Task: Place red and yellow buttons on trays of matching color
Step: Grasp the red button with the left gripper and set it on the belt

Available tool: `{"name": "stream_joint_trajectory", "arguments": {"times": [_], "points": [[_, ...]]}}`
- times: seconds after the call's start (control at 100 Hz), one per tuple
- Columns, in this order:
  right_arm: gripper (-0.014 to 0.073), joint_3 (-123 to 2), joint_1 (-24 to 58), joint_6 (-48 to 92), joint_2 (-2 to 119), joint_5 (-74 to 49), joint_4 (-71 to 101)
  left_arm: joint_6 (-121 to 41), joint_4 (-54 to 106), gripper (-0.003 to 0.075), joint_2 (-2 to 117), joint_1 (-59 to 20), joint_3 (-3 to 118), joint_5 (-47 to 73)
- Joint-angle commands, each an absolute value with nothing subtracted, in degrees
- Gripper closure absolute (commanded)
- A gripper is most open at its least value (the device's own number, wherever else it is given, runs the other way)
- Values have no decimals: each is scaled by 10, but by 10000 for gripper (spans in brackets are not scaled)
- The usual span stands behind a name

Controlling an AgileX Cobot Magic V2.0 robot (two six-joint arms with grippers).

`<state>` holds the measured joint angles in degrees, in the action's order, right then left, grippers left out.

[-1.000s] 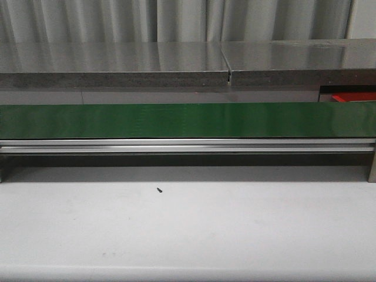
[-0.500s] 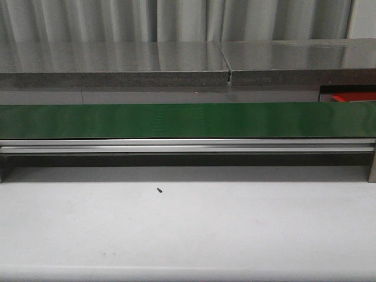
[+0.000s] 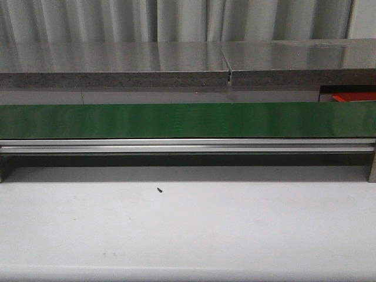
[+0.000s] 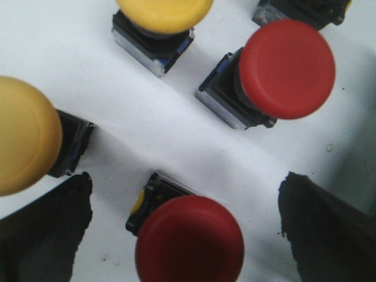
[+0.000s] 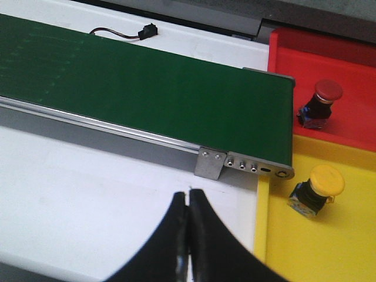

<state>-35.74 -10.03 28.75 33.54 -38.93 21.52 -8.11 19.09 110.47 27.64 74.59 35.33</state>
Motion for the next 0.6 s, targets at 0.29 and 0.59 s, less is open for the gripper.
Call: {"name": "stream_joint_trajectory", "arguments": {"times": [0.29,0.59], "points": [[660,-371,-99,291,335,-357,225,-74,200,633,1075,277,763,354],[660,-371,-99,291,335,-357,225,-82,231,739,1006,276,763,355]]}}
